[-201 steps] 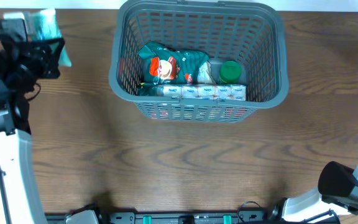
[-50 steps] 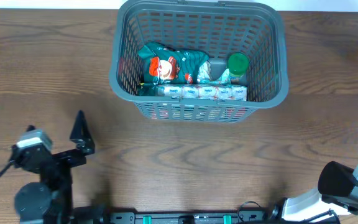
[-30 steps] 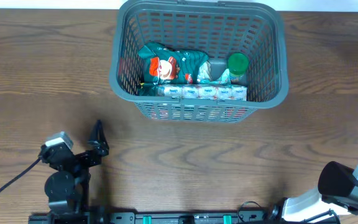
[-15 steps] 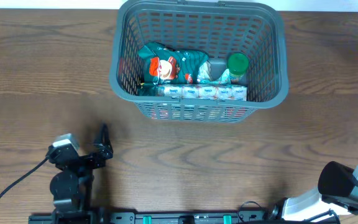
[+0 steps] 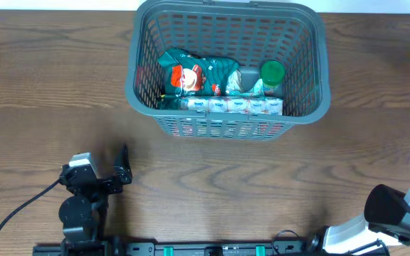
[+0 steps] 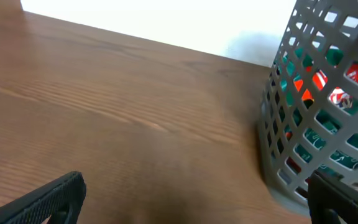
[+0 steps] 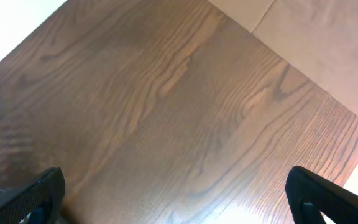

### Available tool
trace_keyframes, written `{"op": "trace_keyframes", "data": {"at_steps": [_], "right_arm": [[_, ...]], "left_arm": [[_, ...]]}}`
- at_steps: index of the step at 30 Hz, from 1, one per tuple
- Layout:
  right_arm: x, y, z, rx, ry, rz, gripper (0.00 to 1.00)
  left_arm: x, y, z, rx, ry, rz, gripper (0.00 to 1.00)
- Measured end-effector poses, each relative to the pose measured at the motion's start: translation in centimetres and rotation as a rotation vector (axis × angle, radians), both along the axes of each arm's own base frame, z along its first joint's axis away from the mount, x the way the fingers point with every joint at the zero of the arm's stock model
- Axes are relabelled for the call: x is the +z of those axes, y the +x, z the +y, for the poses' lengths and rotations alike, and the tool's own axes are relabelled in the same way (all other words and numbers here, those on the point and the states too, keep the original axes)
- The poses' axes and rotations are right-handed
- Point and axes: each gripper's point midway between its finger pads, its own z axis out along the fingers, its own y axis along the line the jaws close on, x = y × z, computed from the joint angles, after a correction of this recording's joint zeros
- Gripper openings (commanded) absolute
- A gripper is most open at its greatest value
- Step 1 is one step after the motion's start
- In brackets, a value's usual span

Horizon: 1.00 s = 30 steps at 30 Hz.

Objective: Pack container

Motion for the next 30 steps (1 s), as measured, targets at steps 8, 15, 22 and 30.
{"op": "trace_keyframes", "data": {"at_steps": [8, 15, 22, 30], "right_arm": [[0.00, 0.00, 0.00, 0.000, 0.000, 0.000, 0.99], [0.00, 0.00, 0.00, 0.000, 0.000, 0.000, 0.99], [0.00, 0.00, 0.00, 0.000, 0.000, 0.000, 0.99], [0.00, 0.00, 0.00, 0.000, 0.000, 0.000, 0.99]], "left_arm": [[0.01, 0.00, 0.00, -0.022, 0.090, 0.004, 0.99], [0.00, 0.00, 0.00, -0.037, 0.152, 0.008, 0.98], [0.01, 0.00, 0.00, -0.041, 0.168, 0.008, 0.99], [0.00, 0.00, 0.00, -0.044, 0.178, 0.009, 0.99]]}}
